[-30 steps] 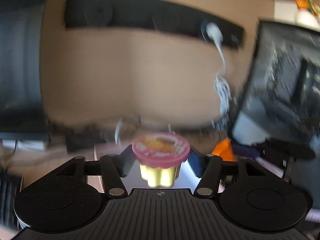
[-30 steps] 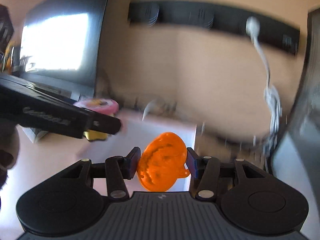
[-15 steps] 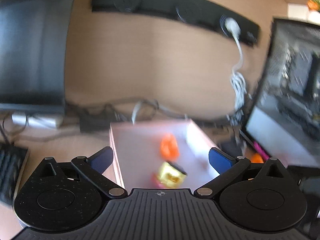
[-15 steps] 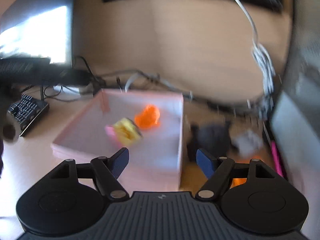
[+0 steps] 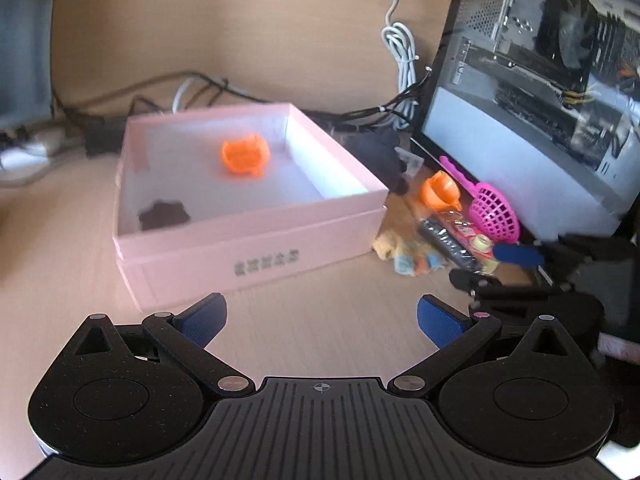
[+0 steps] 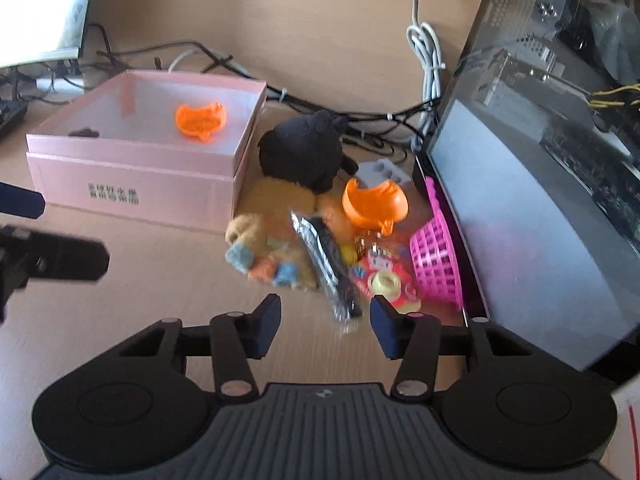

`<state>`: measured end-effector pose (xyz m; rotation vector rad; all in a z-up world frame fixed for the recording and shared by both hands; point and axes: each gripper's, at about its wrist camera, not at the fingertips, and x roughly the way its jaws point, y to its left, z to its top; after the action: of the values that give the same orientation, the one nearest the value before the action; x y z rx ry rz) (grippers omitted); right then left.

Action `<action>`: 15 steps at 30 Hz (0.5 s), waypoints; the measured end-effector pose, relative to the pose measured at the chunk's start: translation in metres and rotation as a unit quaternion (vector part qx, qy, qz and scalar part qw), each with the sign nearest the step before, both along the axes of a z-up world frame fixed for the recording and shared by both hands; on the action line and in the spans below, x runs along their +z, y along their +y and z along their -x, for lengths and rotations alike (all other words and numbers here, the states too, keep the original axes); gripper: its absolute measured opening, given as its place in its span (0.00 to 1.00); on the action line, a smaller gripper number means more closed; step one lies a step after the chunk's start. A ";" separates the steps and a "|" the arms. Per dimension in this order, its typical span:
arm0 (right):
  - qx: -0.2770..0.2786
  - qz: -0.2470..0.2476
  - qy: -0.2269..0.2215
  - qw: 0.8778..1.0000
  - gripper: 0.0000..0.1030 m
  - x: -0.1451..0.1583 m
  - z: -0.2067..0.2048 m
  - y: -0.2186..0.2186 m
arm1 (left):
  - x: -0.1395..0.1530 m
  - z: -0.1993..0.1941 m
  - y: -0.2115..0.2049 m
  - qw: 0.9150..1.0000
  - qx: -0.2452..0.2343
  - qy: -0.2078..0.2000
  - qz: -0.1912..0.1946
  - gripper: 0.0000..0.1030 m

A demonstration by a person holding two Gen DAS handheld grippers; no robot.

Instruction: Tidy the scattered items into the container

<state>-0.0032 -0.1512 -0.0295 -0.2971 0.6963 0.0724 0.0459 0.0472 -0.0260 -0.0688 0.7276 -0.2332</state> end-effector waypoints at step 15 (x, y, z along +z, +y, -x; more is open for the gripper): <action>0.066 0.006 0.018 0.998 0.26 0.000 -0.025 -0.003 | 0.000 -0.002 0.011 0.998 0.046 0.043 0.032 1.00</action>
<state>0.0222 -0.1546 -0.0298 -0.3541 0.7124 0.2001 0.0483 0.0578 -0.0259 -0.1728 0.8002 -0.1670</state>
